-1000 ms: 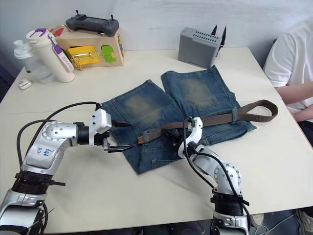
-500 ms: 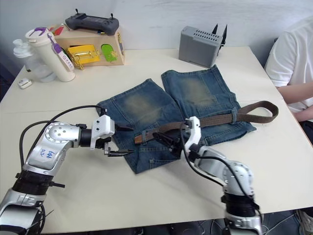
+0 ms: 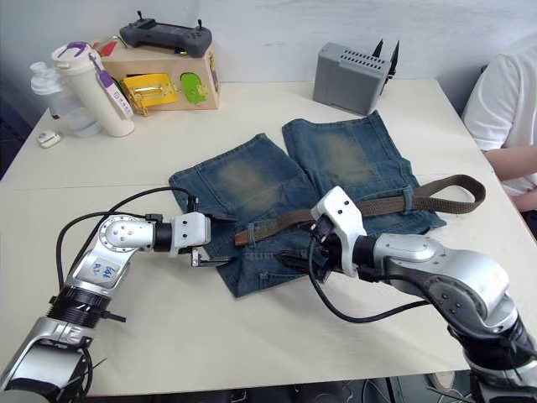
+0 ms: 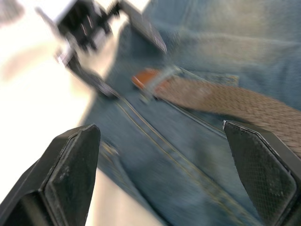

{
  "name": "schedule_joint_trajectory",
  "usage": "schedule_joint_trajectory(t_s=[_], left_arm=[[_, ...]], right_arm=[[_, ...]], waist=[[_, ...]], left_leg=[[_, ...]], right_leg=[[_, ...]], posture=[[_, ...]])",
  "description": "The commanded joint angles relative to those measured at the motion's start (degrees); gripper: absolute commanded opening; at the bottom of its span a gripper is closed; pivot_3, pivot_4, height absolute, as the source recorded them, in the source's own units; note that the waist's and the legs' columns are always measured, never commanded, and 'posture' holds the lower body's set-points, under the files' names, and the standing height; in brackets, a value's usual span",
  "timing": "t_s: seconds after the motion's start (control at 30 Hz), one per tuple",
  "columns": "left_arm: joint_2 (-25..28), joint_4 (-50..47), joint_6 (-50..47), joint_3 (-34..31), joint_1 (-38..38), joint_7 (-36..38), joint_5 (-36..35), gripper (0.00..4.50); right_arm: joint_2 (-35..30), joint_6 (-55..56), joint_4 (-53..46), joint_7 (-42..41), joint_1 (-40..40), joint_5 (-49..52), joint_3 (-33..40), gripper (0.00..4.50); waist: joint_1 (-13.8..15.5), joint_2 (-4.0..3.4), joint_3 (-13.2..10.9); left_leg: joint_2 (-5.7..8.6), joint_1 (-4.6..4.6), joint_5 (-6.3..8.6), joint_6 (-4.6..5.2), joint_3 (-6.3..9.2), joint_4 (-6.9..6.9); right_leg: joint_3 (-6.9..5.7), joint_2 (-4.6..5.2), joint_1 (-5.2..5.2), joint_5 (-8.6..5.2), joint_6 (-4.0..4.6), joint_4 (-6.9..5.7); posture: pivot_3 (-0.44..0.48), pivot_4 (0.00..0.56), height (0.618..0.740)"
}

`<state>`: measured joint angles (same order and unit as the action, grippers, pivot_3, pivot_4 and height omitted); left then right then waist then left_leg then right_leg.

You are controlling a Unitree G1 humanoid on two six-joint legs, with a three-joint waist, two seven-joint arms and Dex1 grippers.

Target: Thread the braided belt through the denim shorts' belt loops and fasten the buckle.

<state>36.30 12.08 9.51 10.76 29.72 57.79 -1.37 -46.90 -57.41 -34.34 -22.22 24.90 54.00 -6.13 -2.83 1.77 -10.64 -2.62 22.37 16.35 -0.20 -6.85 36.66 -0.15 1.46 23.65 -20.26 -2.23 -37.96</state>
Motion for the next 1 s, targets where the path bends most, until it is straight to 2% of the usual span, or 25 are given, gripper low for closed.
schedule_joint_trajectory(t_s=[0.03, 0.27, 0.57, 0.63, 0.67, 0.7, 0.73, 0.8, 0.97, 1.0], left_arm=[[-0.5, 1.0, 6.0, -1.3, 2.0, -2.6, 1.3, 4.50], [-1.8, 5.3, 12.3, 0.5, 2.2, -4.7, 4.3, 4.50], [-2.7, 10.4, 22.7, 0.3, 3.7, -12.3, 9.3, 4.50], [-2.9, 10.9, 23.6, 0.1, 3.6, -13.1, 9.2, 3.93], [-3.1, 11.2, 23.9, 0.0, 3.6, -13.2, 8.8, 3.78], [-3.0, 11.3, 24.4, 0.1, 3.5, -13.3, 8.9, 3.24], [-3.1, 11.4, 24.8, 0.2, 3.3, -13.4, 8.7, 2.92], [-3.2, 11.3, 25.7, 0.6, 3.0, -13.6, 9.0, 1.99], [-3.5, 11.0, 26.9, 1.0, 2.7, -14.3, 9.7, 0.03], [-3.4, 11.0, 27.3, 1.1, 2.7, -14.5, 10.0, 0.03]], right_arm=[[-1.7, 3.2, -2.1, -2.7, 0.7, -5.8, 0.1, 4.43], [-0.6, 3.3, -0.8, -3.2, 0.5, -9.0, 1.1, 4.43], [1.1, 2.5, 0.3, -3.1, 0.9, -11.8, 2.3, 4.43], [1.3, 2.4, 0.6, -3.3, 1.0, -12.2, 2.4, 4.50], [1.4, 2.4, 0.7, -3.4, 1.1, -12.4, 2.4, 4.50], [1.4, 2.5, 0.9, -3.5, 1.1, -12.6, 2.4, 4.50], [1.5, 2.4, 1.0, -3.6, 1.2, -12.8, 2.4, 4.50], [1.6, 2.5, 1.2, -4.0, 1.3, -13.3, 2.3, 4.50], [1.6, 2.4, 1.8, -4.6, 1.4, -14.5, 2.1, 4.50], [1.7, 2.3, 1.9, -4.7, 1.4, -14.8, 2.0, 4.50]], waist=[[0.0, 0.00, 0.0], [0.1, 0.00, 0.0], [0.8, 0.00, 0.0], [1.0, 0.00, 0.0], [1.0, 0.00, 0.0], [1.1, 0.00, 0.0], [1.1, 0.00, 0.0], [1.1, 0.00, 0.0], [1.1, 0.00, 0.0], [1.1, 0.00, 0.0]], left_leg=[[-0.02, 0.02, 0.01, 0.02, 0.01, 0.06], [-0.04, 0.02, 0.08, 0.14, 0.03, 0.54], [-0.03, -0.04, 0.06, 0.12, 0.03, 0.69], [-0.03, -0.03, 0.06, 0.12, 0.02, 0.69], [-0.04, -0.03, 0.06, 0.12, 0.02, 0.69], [-0.04, -0.03, 0.06, 0.11, 0.02, 0.69], [-0.04, -0.03, 0.06, 0.11, 0.02, 0.69], [-0.04, -0.02, 0.06, 0.11, 0.02, 0.69], [-0.03, -0.03, 0.06, 0.12, 0.02, 0.75], [-0.03, -0.03, 0.06, 0.12, 0.02, 0.76]], right_leg=[[-0.02, 0.00, 0.00, 0.00, 0.00, -0.01], [-0.02, 0.03, -0.09, 0.03, -0.04, -0.30], [-0.01, 0.04, -0.09, 0.03, -0.02, -0.58], [-0.01, 0.04, -0.08, 0.03, -0.02, -0.59], [-0.01, 0.04, -0.07, 0.04, -0.02, -0.59], [-0.02, 0.03, -0.07, 0.03, -0.02, -0.60], [-0.02, 0.03, -0.07, 0.04, -0.02, -0.60], [-0.02, 0.04, -0.07, 0.04, -0.02, -0.59], [-0.02, 0.04, -0.08, 0.04, -0.01, -0.65], [-0.02, 0.04, -0.08, 0.04, -0.01, -0.67]], posture=[[0.000, 0.150, 0.735], [0.000, 0.150, 0.735], [0.000, 0.150, 0.735], [0.000, 0.150, 0.735], [0.000, 0.150, 0.735], [0.000, 0.150, 0.735], [0.000, 0.150, 0.735], [0.000, 0.150, 0.735], [0.000, 0.150, 0.735], [0.000, 0.150, 0.735]])
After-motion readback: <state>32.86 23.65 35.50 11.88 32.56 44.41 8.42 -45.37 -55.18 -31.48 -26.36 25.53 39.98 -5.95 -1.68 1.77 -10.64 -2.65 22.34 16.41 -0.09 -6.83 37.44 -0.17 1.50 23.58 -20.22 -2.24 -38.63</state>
